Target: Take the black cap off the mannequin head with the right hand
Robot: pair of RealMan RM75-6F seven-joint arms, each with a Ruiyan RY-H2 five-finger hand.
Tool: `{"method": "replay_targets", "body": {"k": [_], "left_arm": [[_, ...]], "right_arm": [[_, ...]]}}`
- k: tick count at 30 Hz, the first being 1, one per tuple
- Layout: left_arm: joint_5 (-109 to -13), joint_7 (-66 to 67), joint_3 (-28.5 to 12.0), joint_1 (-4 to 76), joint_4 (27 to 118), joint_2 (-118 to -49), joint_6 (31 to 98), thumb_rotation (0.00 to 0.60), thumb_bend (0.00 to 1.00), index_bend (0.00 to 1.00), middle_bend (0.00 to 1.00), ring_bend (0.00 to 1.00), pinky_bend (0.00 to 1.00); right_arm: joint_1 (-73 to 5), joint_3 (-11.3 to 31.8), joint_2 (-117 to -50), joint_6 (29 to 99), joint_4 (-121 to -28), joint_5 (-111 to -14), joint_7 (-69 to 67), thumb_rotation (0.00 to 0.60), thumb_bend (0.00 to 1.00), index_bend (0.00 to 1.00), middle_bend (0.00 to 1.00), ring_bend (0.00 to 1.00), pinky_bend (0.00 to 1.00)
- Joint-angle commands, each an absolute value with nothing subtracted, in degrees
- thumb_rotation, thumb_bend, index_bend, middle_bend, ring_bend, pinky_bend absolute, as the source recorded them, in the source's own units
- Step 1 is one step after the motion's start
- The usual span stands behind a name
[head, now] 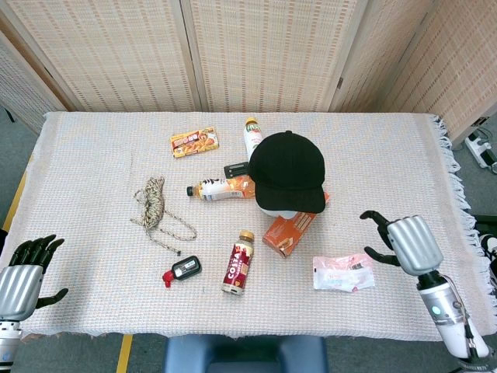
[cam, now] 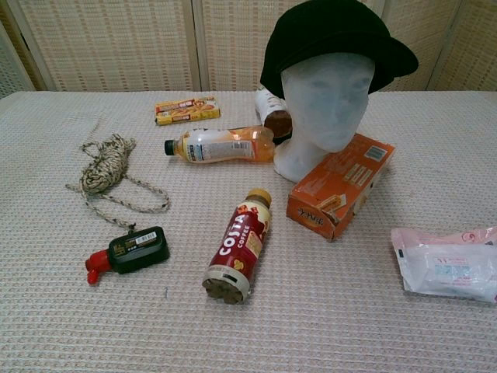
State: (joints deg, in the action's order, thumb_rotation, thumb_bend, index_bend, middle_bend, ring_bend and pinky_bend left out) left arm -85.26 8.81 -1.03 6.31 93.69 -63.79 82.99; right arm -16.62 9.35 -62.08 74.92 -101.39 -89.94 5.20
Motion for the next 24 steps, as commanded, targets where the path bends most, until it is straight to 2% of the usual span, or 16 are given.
{"method": "replay_targets", "body": {"k": [1, 10, 17, 24], "left_arm": [[-85.3, 8.9, -1.0, 6.2, 93.9, -63.6, 83.0, 0.6, 0.07, 0.18, 0.14, 0.14, 0.14], [-85.4, 8.7, -0.8, 6.1, 94.2, -63.3, 82.9, 0.6, 0.07, 0.18, 0.13, 0.14, 0.14], [-85.3, 8.2, -0.7, 6.1, 94.2, -63.1, 82.6, 0.6, 0.07, 0.18, 0.13, 0.14, 0.14], [-84.9, 7.5, -0.6, 5.9, 94.2, -62.8, 82.4, 0.6, 0.07, 0.18, 0.13, 0.14, 0.14]], "right_arm": [[-19.7, 11.6, -61.9, 71.8, -103.4, -87.5, 7.0, 0.6, 0.09, 0.35, 0.89, 0.94, 1.0], [-26.4, 15.6, -62.9, 65.6, -105.5, -81.2, 9.5, 0.6, 0.09, 0.34, 0.89, 0.95, 1.0], [-31.5, 17.8, -67.0, 62.9, -103.1, -77.0, 11.7, 0.6, 0.09, 0.34, 0.91, 0.96, 1.0], [-34.6, 17.4, -69.4, 60.1, -101.6, -73.7, 13.9, 0.6, 0.23, 0.34, 0.91, 0.96, 1.0]]}}
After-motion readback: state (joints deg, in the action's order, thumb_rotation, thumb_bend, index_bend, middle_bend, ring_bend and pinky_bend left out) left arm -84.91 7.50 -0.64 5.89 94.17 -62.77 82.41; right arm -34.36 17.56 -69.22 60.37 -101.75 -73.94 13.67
